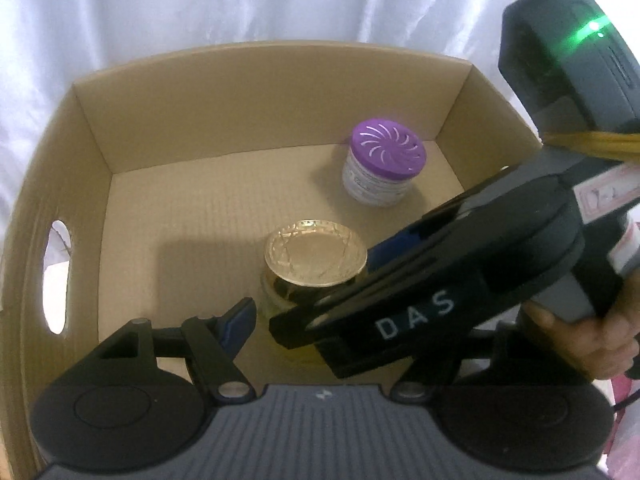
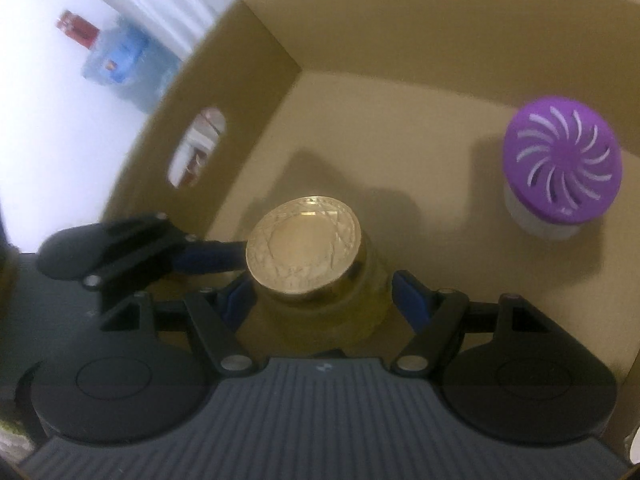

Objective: Organize objects
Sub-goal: 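Carry the gold jar over the cardboard box and lower it inside, then open the right gripper and withdraw it from the box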

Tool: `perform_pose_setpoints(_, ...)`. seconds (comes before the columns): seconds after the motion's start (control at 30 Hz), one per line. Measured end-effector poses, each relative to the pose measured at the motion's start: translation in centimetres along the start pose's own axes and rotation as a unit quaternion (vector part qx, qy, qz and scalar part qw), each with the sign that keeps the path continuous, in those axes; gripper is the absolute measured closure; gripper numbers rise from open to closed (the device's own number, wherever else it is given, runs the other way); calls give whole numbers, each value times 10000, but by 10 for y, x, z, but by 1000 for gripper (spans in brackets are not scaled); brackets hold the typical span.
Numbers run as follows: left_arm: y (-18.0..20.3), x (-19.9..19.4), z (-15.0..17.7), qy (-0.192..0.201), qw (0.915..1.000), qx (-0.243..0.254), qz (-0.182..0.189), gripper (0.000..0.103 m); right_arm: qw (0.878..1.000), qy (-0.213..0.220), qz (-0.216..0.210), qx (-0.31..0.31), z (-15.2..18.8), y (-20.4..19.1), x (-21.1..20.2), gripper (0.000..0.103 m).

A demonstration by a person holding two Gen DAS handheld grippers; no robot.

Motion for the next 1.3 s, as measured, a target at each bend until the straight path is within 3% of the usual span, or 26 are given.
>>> perform_pose_setpoints(0.27, 12, -32, 31, 10, 10000, -67, 47, 25, 9995, -167, 22, -266, 4, -13, -1, 27)
perform_pose_setpoints(0.47, 15, -44, 36, 192, 9996, -208, -39, 21, 9999, 72, -90, -101, 6, -13, -17, 27)
perform_pose_setpoints(0.6, 20, -76, 48, 453, 9985, -244, -195, 21, 9991, 412, -101, 94, 12, -11, -42, 26)
perform_pose_setpoints(0.73, 25, -118, 67, 784, 9959, -371, -258, 21, 9939, 1016, -323, 286, 33, -7, -89, 24)
perform_pose_setpoints(0.87, 30, -172, 101, 1296, 9894, -602, -259, 14, 9841, 1628, -608, 355, 63, -10, -136, 18)
perform_pose_setpoints(0.97, 32, -211, 148, 1593, 9825, -924, -292, 13, 9803, 1749, -841, 356, 89, -19, -150, 15)
perform_pose_setpoints(1.07, 23, -242, 192, 1758, 9741, -1376, -367, 13, 9798, 1693, -1040, 248, 109, -36, -149, 13)
perform_pose_setpoints(1.3, 0, -239, 269, 1891, 9482, -2505, -494, 11, 9845, 1137, -1290, -358, 130, -104, -115, 12)
Point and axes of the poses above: each gripper's, at about its wrist camera, not at the fingertips, and x roughly the way its jaws point, y to its right, z to its underside, the point moved 3 cm from there along x, roughly the way its jaws point, and after that the axes turned 11 degrees about z, right-handed, at the moved point
